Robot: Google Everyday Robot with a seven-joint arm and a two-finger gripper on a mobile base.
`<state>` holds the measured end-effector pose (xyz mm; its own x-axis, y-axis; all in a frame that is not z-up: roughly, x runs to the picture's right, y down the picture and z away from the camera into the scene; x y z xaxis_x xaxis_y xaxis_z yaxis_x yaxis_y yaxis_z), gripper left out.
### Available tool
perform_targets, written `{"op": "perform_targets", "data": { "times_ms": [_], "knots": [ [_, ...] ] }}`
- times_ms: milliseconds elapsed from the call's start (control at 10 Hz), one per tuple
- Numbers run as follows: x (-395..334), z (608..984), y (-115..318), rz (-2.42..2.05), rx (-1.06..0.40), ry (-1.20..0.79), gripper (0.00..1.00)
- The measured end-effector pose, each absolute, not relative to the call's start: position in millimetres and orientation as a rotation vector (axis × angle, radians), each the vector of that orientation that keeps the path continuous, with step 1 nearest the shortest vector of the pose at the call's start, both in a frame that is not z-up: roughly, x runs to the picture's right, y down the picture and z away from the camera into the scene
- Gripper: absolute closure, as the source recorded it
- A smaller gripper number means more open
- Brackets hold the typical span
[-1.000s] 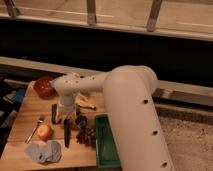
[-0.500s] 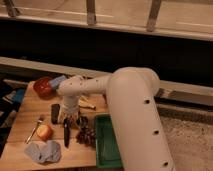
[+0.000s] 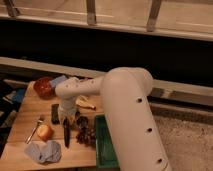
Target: Wipe purple bowl with brush
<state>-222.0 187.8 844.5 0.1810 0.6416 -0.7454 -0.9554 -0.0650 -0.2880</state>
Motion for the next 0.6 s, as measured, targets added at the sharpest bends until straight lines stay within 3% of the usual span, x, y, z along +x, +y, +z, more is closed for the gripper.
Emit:
{"op": "perform_targets", "data": {
  "times_ms": [100,200,600],
  "knots": [
    [-224,842,187,1.380,-0.909,0.433,0.97],
    [-222,840,183,1.388,-0.905,0.417,1.00],
    [-213,807,142,1.436,-0.870,0.308,1.00]
  ]
}}
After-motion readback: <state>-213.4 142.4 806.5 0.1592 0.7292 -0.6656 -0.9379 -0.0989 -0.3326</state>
